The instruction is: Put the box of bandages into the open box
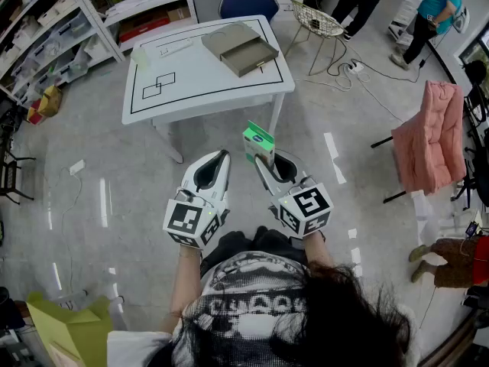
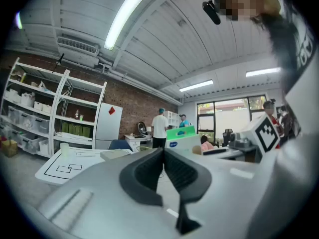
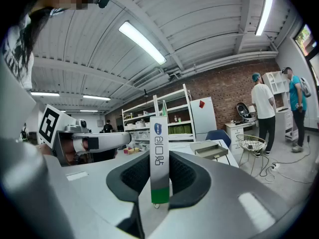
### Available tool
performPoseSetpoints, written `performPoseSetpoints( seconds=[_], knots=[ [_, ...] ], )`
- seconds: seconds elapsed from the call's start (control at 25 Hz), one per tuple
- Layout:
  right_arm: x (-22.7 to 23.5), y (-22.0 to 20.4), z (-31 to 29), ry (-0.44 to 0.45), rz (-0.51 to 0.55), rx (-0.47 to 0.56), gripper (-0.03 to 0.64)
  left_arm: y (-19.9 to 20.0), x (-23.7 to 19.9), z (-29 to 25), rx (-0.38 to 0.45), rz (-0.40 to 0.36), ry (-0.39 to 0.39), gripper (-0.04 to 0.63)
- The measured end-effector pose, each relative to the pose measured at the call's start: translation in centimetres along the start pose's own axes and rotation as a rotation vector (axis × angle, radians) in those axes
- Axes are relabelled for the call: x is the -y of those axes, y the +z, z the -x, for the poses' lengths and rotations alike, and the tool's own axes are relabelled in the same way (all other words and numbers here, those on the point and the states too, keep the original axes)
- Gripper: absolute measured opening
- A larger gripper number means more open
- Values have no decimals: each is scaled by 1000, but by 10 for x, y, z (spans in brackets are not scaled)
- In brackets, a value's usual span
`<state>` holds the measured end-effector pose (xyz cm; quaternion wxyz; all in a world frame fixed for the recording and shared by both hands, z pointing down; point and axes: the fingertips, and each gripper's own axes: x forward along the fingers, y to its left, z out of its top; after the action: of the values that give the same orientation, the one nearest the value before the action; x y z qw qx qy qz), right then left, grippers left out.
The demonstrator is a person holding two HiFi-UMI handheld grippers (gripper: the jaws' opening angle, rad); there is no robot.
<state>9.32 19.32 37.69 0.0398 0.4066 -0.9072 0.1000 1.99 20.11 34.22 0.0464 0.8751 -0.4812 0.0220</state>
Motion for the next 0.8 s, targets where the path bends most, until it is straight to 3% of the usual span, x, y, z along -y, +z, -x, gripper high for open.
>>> performPoseSetpoints(
  seconds=[0.8],
  knots=[
    [37,-15,5,84,-16,-24,92,0,22,-37,39,20,22,0]
  ],
)
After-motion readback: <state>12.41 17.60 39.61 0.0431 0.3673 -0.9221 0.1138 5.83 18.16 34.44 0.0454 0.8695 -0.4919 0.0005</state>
